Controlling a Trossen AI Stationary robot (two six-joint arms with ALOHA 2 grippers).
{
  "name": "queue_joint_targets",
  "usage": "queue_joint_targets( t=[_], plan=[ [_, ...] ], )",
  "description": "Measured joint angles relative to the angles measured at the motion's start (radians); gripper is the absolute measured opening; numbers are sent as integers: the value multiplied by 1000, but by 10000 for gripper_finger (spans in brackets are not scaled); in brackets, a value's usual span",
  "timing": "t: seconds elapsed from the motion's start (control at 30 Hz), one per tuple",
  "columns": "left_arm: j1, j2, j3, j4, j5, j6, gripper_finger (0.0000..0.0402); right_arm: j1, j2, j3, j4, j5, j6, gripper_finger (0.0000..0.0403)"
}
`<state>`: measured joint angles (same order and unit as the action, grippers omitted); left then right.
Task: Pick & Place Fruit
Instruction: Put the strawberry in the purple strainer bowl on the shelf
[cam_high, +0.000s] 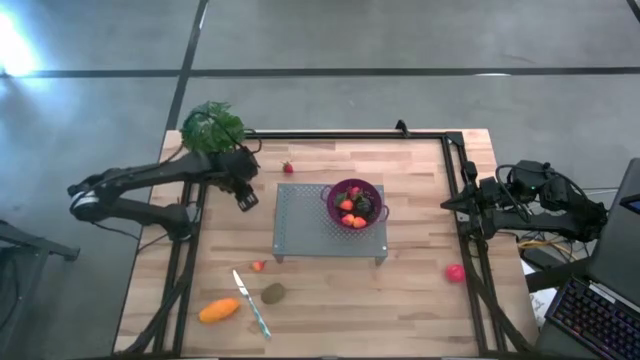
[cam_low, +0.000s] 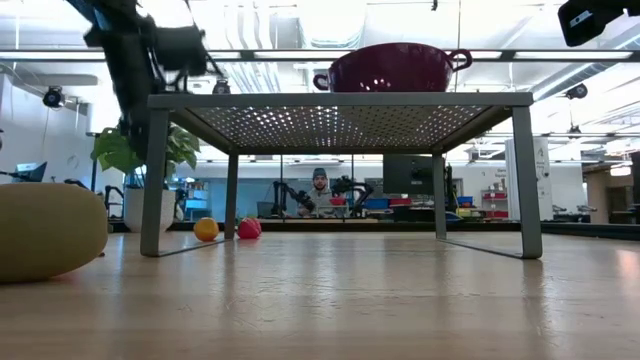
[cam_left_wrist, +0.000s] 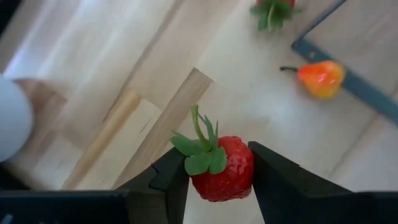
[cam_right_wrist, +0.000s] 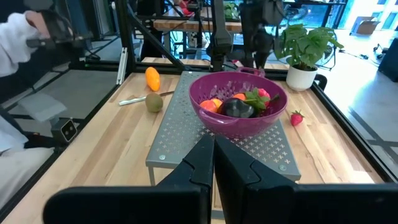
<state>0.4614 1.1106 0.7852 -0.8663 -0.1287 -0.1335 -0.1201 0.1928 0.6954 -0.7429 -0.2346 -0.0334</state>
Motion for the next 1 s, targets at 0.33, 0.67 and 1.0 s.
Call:
queue_joint_targets(
  t=[0.33,0.67,1.0],
  plan=[
    [-24,-123,109,39,107,-132,153,0,0,0,0,0,0,8],
    [-68,-188,111,413,165,-124,154,0,0,0,0,0,0,8],
    [-117,-149,111,719,218,-19,155,0,0,0,0,0,0,8]
  ],
)
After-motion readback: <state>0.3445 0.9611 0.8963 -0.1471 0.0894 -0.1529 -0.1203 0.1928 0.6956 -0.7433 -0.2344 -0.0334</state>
